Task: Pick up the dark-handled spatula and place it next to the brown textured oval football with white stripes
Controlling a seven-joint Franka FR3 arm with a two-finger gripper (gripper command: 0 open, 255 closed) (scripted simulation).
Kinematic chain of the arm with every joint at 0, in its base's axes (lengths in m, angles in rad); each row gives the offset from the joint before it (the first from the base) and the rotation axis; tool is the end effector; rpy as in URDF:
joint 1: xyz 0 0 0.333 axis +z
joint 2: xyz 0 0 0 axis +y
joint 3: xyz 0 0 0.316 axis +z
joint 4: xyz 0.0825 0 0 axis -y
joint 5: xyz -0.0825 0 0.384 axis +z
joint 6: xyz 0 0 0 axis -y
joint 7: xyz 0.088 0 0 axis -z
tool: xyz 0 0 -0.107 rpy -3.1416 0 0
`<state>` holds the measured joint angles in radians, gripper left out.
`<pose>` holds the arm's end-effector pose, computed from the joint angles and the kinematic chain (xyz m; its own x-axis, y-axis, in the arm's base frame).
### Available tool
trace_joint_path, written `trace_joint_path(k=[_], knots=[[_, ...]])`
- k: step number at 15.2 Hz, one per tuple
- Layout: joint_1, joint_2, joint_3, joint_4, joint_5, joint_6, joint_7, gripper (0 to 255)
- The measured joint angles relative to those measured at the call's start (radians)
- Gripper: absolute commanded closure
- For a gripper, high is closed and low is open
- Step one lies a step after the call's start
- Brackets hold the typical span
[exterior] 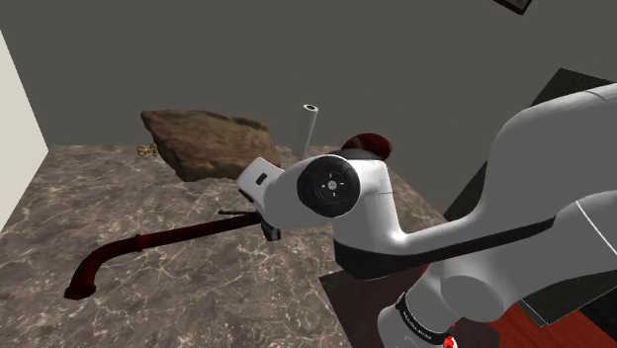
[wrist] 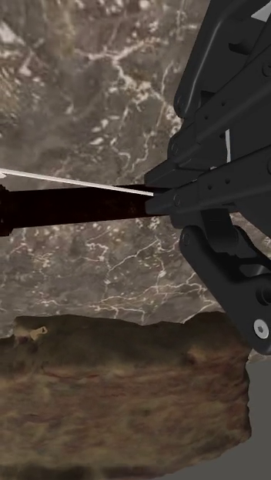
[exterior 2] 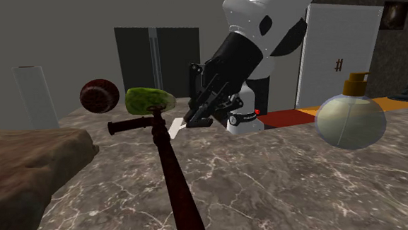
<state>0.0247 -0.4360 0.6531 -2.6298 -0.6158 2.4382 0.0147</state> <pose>0.3310 0.2557 0.3798 0.4741 0.8790 -0.0502 0.6941 -0.3380 0.6356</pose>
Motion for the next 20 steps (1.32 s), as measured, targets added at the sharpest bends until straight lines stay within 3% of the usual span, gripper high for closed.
trace_joint_path(k=[8, 20], knots=[[0.059, -0.065, -0.06, 0.046, 0.085, -0.085, -0.113, 255], [0.105, -0.125, -0.12, 0.143, 0.159, -0.217, -0.24, 255]])
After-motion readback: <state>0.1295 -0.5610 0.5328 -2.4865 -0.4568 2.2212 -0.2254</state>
